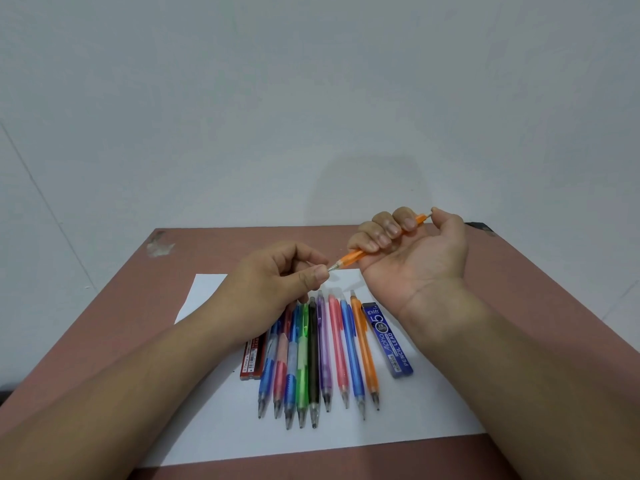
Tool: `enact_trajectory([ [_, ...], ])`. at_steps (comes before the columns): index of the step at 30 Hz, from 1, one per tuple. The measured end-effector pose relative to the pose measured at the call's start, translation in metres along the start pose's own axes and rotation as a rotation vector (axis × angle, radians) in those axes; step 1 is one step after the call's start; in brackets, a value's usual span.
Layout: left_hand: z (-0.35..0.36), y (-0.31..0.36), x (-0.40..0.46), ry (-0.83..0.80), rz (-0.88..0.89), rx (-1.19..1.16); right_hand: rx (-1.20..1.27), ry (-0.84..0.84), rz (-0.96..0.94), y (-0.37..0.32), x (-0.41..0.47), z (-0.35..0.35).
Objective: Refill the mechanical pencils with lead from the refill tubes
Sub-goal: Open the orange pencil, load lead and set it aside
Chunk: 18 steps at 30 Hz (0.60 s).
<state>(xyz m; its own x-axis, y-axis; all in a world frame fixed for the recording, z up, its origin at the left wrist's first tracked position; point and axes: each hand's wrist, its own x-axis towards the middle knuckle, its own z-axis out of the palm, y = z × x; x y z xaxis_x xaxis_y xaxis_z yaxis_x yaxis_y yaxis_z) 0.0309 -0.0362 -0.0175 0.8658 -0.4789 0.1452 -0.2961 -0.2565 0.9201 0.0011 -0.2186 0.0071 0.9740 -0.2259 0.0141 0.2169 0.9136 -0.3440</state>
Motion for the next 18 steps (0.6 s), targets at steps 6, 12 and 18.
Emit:
enact_trajectory([
  [6, 0.0, 0.002, -0.002, 0.004, 0.008, 0.019, -0.024, -0.027, 0.011, 0.003, -0.001, 0.002],
  [12, 0.002, 0.003, -0.003, 0.04, 0.022, 0.146, -0.3, -0.034, 0.015, 0.007, -0.002, 0.008],
  [18, 0.001, 0.008, -0.008, 0.036, 0.117, 0.329, -0.667, 0.102, 0.02, 0.0, -0.007, 0.015],
])
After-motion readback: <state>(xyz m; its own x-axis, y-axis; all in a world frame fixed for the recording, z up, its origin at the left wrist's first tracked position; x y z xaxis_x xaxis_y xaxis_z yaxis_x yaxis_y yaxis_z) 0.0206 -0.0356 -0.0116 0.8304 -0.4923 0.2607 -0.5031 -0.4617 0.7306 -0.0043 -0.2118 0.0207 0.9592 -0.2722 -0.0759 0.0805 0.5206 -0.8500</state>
